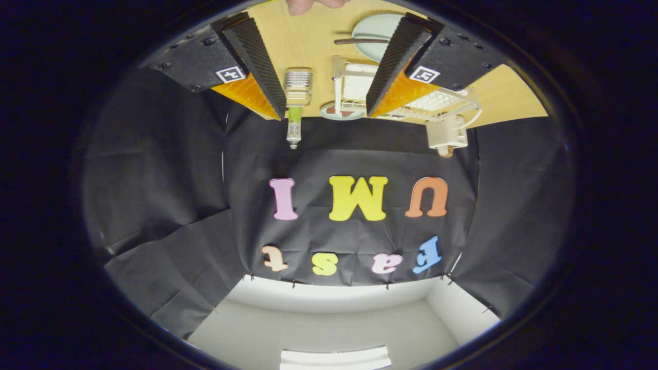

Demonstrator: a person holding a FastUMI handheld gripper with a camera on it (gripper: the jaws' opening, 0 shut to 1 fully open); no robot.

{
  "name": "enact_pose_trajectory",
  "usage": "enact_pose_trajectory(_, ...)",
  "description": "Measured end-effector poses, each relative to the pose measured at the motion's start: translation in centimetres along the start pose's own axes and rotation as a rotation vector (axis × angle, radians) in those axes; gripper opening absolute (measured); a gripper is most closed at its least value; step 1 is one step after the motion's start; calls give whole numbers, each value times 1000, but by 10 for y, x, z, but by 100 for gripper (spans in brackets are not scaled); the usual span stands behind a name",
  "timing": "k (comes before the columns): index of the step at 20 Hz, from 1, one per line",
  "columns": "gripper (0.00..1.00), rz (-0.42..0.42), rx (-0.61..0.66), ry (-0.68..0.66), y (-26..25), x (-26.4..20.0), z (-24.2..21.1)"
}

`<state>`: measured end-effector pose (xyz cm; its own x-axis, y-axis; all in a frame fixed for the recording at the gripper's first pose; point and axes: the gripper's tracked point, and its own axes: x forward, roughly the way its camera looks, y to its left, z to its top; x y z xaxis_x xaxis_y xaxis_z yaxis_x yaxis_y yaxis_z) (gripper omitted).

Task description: Take the plate from the dish rack, then take the spoon from the basket and place it into the plate.

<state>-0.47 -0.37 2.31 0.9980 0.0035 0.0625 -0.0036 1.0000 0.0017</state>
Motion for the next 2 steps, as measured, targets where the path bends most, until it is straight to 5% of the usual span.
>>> enact_pose_trajectory(2, 100, -6, -3, -8, 0, -1, 2)
